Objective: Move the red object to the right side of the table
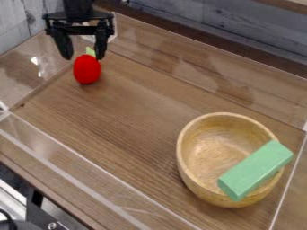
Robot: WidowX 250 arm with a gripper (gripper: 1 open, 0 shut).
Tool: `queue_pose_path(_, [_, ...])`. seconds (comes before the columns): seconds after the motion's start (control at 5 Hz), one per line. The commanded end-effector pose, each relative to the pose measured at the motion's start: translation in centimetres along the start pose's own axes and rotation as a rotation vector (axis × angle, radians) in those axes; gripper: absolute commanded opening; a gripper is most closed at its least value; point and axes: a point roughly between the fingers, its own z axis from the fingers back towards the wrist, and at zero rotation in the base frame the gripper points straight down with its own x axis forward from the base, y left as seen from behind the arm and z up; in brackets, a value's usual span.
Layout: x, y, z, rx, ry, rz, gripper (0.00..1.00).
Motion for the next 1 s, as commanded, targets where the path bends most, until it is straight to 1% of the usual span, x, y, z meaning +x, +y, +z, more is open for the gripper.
queue_pose_path(0.0, [2.4, 1.1, 2.0, -0.006, -0.065, 0.058, 1.00])
queue_pose_path(0.2, [3.8, 1.6, 1.9, 0.002, -0.064, 0.070, 1.00])
queue_pose_path(0.4, [4.1, 1.3, 0.9, 0.009, -0.060, 0.054, 1.00])
queue_pose_path(0.6, [4.3, 0.7, 0.1, 0.008, -0.055, 0.045, 1.00])
queue_pose_path(0.8, [4.5, 0.7, -0.3, 0.003, -0.055, 0.088, 1.00])
